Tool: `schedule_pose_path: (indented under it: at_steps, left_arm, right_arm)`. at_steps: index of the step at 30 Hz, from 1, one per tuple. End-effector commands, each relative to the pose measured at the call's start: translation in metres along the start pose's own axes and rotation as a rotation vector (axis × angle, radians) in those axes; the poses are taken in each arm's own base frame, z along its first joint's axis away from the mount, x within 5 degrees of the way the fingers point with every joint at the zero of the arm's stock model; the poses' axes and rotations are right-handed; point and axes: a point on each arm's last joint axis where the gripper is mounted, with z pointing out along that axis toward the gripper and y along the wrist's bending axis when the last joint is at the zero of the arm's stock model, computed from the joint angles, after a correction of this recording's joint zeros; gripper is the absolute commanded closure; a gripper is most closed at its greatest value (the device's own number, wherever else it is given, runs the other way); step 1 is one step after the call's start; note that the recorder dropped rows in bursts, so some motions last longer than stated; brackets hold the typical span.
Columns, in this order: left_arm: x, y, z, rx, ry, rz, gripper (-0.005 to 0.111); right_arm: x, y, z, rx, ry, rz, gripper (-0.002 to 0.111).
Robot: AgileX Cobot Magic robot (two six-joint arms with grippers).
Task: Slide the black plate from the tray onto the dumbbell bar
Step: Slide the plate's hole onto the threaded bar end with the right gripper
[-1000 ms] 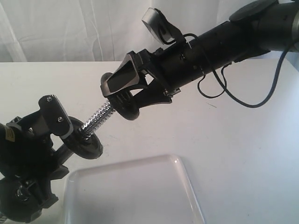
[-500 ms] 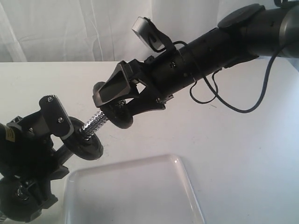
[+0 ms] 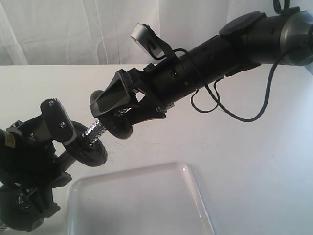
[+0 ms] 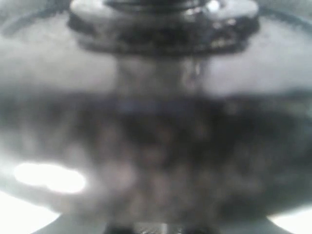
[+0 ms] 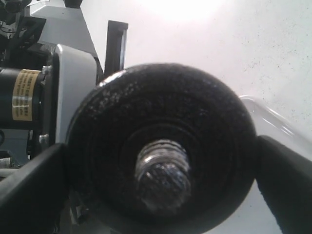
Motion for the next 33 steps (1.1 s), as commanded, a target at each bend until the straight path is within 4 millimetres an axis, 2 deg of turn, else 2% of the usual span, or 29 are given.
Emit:
schedule_pose_path:
  at_steps: [1,15,33]
  left_arm:
    - [-0.0206,0.0104,-0.0179,-0.095,-0.175,-0.029,0.107]
    - [-0.0205,0.0103,-0.0178,-0.094,-0.173,-0.029,0.107]
    - [-0.0205,0.0103,-0.0178,-0.094,-0.173,-0.029,0.107]
  right_arm:
    - [-0.0078,0.0175,-0.0041,-0.102,-0.043,-0.005,0.021]
    - [-0.0079,0.0176,-0.0041,-0.103,-0.046,-0.039,0.021]
    - [-0.0079,0.0176,-0.0041,-0.104,-0.044,0.005,0.021]
